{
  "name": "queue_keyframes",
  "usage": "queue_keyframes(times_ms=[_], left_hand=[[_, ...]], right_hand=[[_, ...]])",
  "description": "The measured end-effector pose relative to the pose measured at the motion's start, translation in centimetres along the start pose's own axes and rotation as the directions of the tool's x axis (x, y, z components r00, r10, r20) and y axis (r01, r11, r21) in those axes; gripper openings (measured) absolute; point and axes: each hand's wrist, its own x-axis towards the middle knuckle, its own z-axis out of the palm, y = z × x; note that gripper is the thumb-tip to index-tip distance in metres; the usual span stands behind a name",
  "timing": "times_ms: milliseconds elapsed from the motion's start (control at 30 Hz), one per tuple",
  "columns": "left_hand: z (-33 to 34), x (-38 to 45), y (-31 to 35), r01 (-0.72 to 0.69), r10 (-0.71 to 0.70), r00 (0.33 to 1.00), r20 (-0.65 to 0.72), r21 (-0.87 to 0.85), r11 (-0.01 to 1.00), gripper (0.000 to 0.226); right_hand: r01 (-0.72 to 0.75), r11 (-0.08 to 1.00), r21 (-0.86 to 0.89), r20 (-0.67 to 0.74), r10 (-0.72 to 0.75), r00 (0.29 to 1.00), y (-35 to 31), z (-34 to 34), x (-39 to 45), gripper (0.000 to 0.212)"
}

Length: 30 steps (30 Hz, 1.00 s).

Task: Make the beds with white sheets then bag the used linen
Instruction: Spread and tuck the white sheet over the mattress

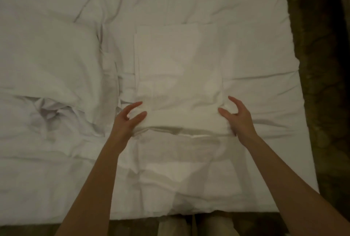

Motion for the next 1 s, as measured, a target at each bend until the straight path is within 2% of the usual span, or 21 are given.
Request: queue_keyframes(times_ms=[33, 67, 100, 200, 267, 367, 433, 500, 567, 667, 700, 767, 833, 867, 900, 1000], left_hand=[[0.3, 0.2, 1.1, 0.007, -0.008, 1.0, -0.009, -0.041, 0.999, 0.018], [0.6, 0.6, 2.2, 0.018, -0.02, 0.999, -0.027, -0.089, 0.996, 0.008], [0.8, 1.1, 3.2, 0.039, -0.046, 0.998, -0.04, -0.158, 0.987, 0.017], [1.3, 3.4, 6.1, 0.098, -0.098, 0.995, 0.021, -0.396, 0.913, 0.041], [1.5, 5.4, 7.6, 0.105, -0.097, 0.994, 0.042, -0.431, 0.896, 0.048], [2.2, 8.3, 10.2, 0.066, -0.053, 0.998, 0.046, -0.36, 0.931, 0.041], [2.5, 10.6, 11.7, 0.009, -0.009, 1.0, 0.002, -0.229, 0.973, 0.027], [2.5, 12.9, 12.8, -0.056, 0.051, 0.993, -0.107, -0.04, 0.998, 0.019], [2.3, 15.5, 13.7, -0.106, 0.138, 0.971, -0.197, 0.166, 0.98, 0.033], [2.6, 19.2, 14.6, -0.156, 0.274, 0.927, -0.255, 0.401, 0.902, 0.049], [3.0, 20.2, 15.0, -0.154, 0.28, 0.924, -0.26, 0.417, 0.896, 0.05], [3.9, 22.3, 15.1, -0.172, 0.26, 0.937, -0.235, 0.338, 0.925, 0.049], [4.9, 23.6, 14.5, -0.146, 0.204, 0.956, -0.212, 0.261, 0.954, 0.035], [5.2, 24.0, 13.9, -0.12, 0.174, 0.964, -0.2, 0.256, 0.959, 0.023], [5.6, 24.3, 13.4, -0.11, 0.165, 0.966, -0.201, 0.26, 0.959, 0.021], [5.8, 25.2, 12.7, -0.182, 0.254, 0.926, -0.28, 0.257, 0.949, 0.024]], right_hand=[[0.018, 0.999, 0.038, 0.014, -0.019, 1.0, -0.7, -0.1, 0.3, 0.033], [0.022, 0.997, 0.068, 0.017, -0.023, 1.0, -1.5, -0.1, 0.8, 0.019], [0.006, 0.995, 0.102, 0.016, -0.008, 1.0, -2.3, -0.1, 1.3, 0.008], [-0.093, 0.951, 0.296, 0.092, 0.068, 0.993, -5.1, 0.1, 3.2, 0.025], [-0.14, 0.912, 0.386, 0.193, 0.068, 0.979, -7.1, 0.1, 4.8, 0.032], [-0.094, 0.916, 0.39, 0.236, -0.001, 0.972, -10.1, 0.6, 7.1, 0.031], [0.047, 0.969, 0.242, 0.15, -0.085, 0.985, -11.7, 1.2, 8.6, 0.022], [0.192, 0.98, 0.044, 0.03, -0.193, 0.981, -13.1, 1.9, 10.8, 0.029], [0.225, 0.974, -0.037, -0.046, -0.227, 0.973, -14.2, 2.6, 13.1, 0.042], [0.188, 0.981, -0.058, -0.1, -0.193, 0.976, -15.1, 4.0, 16.8, 0.036], [0.173, 0.982, -0.074, -0.124, -0.182, 0.975, -15.3, 4.5, 17.9, 0.035], [0.175, 0.979, -0.102, -0.183, -0.191, 0.964, -15.1, 5.6, 20.0, 0.038], [0.136, 0.984, -0.118, -0.255, -0.162, 0.953, -14.9, 6.5, 21.8, 0.035], [0.106, 0.987, -0.123, -0.273, -0.137, 0.952, -14.8, 6.8, 22.5, 0.036], [0.084, 0.988, -0.13, -0.277, -0.117, 0.954, -14.6, 7.1, 23.1, 0.037], [0.135, 0.979, -0.152, -0.286, -0.174, 0.942, -14.0, 7.8, 24.3, 0.032]])
